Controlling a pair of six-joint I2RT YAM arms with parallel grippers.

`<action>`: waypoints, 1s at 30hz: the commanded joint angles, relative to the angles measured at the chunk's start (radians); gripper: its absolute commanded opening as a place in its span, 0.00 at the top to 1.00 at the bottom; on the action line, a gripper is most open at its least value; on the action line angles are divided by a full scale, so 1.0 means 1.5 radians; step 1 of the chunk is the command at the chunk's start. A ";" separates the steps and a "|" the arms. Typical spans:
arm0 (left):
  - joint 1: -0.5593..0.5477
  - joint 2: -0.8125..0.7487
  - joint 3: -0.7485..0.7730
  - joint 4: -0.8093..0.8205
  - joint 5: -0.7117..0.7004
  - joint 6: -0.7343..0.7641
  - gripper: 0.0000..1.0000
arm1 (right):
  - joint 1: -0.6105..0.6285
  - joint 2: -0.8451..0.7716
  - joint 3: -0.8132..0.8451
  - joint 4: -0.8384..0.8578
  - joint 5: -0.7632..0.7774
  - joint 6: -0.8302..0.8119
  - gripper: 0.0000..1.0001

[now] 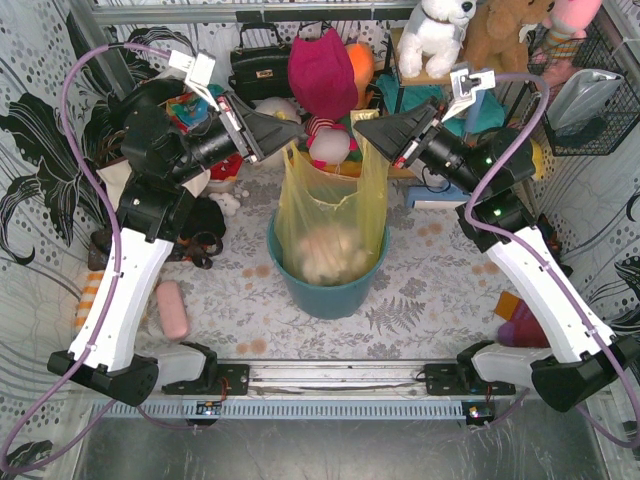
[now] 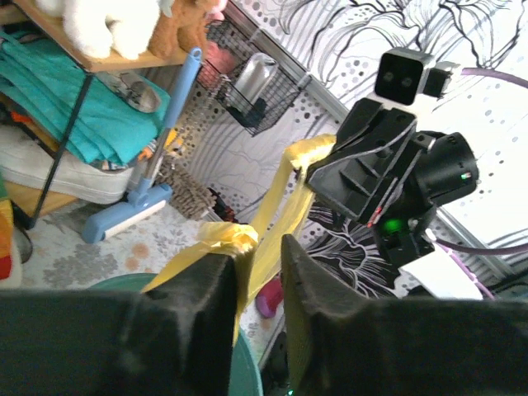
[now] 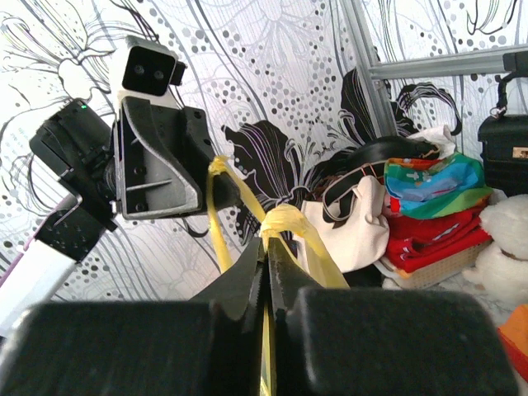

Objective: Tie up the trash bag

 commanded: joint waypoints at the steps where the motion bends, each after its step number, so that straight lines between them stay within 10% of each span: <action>1: 0.005 -0.016 0.056 0.003 -0.065 0.029 0.78 | 0.000 0.025 0.103 0.011 -0.003 -0.007 1.00; 7: 0.005 -0.016 0.141 -0.014 -0.061 0.048 0.95 | 0.000 0.075 0.243 -0.005 -0.042 -0.015 1.00; 17: 0.007 -0.064 -0.066 -0.007 -0.121 0.050 0.98 | 0.000 -0.014 -0.047 0.071 0.002 0.025 1.00; 25: 0.015 0.092 0.240 -0.047 -0.026 0.036 1.00 | 0.000 0.083 0.230 -0.039 -0.001 -0.042 1.00; 30: 0.016 0.059 0.170 -0.006 -0.005 0.020 1.00 | 0.000 0.045 0.174 0.007 -0.007 -0.014 1.00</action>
